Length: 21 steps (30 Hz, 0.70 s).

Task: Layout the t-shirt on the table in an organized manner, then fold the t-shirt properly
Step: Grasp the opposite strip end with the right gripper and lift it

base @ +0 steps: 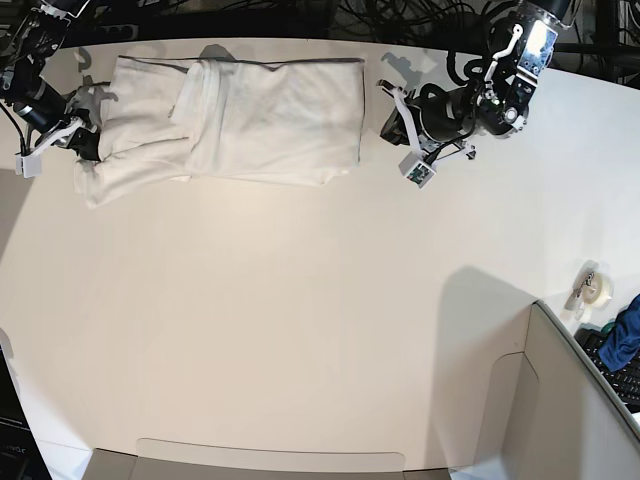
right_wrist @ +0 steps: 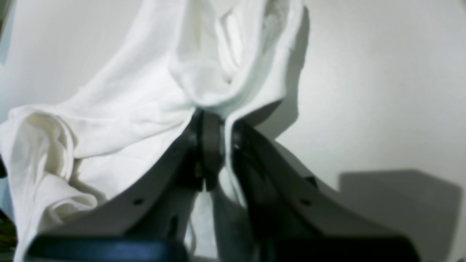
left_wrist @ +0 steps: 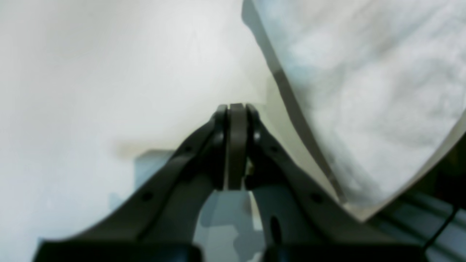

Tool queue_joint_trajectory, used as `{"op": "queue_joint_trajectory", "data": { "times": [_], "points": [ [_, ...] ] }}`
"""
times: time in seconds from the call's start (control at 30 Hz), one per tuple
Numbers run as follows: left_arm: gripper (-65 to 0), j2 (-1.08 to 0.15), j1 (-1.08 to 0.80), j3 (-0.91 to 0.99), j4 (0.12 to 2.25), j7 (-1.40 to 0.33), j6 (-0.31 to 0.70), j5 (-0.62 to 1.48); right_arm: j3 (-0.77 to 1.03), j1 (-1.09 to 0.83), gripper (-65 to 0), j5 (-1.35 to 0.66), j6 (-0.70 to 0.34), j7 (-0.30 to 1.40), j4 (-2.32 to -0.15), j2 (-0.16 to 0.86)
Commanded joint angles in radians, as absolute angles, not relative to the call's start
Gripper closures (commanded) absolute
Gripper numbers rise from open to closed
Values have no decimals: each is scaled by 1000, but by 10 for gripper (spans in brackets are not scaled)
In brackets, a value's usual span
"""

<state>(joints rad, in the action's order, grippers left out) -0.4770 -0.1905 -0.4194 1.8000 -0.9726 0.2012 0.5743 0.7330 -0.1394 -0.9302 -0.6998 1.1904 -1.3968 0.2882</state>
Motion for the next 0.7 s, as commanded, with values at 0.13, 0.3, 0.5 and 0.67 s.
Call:
{"op": "queue_joint_trajectory", "data": {
  "times": [0.13,0.3,0.5,0.67],
  "points": [
    [0,-464,-200,-426,1796,-1010,194,496,723,-145,0,-943,-698,1182,-1586,257],
    [0,-456,-196,-426,1794,-1017,194,496,619,-145,0,-941,-698,1182,-1724,246],
    [0,-453,-191,-424,1733,-1012,196,498,429,-107,0,-941,-698,1176,-1851,245],
    [0,-429,-157,-426,1698,-1017,196,498,311,-58,0,-940,-698,1176,-1851,242]
  ]
}}
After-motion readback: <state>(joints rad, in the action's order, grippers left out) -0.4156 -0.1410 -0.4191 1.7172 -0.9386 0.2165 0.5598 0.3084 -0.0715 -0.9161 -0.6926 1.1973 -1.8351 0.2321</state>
